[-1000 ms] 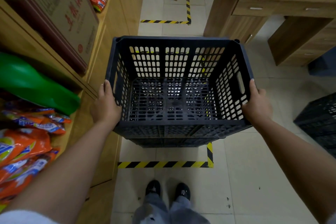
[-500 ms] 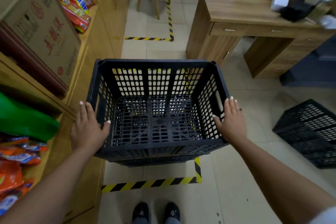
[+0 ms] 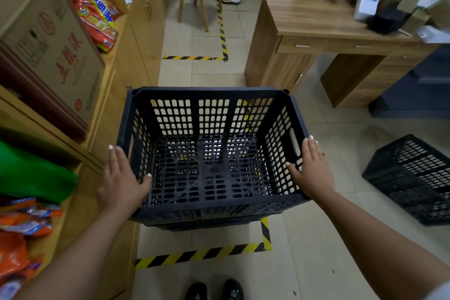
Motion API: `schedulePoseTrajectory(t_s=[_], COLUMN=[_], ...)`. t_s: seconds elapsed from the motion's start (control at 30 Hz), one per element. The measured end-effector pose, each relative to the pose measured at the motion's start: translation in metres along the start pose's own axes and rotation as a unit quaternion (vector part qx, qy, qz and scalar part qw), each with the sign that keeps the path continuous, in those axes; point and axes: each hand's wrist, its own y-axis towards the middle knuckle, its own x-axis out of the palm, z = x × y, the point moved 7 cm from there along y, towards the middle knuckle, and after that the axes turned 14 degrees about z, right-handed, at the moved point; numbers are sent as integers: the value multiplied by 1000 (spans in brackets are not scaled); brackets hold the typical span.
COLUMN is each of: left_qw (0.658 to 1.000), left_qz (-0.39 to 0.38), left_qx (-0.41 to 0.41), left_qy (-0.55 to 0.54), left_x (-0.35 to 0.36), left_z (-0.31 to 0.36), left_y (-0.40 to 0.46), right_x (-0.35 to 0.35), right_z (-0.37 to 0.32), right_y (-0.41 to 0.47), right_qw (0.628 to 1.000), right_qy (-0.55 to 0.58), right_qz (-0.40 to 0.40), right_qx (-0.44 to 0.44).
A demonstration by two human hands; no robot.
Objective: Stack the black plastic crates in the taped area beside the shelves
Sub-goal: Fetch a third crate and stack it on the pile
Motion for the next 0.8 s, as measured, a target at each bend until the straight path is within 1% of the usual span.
schedulePoseTrajectory(t_s=[0.27,0.5,0.63,0.8], left_qw=[1000,1000,1000,1000], left_qz=[0,5,7,9], left_qx=[-1,19,24,6], left_qy=[9,3,5,1], left_x=[-1,1,2,2], left_z=[8,12,15,21], left_y=[-4,7,13,6], right_x=[-1,2,2,4], right_z=[7,10,11,17], right_y=[1,-4,-3,11], right_qw=[1000,1000,1000,1000], right_qy=[-6,-10,1,6], right_qz=[-2,5,13,11], right_qx=[5,28,26,12])
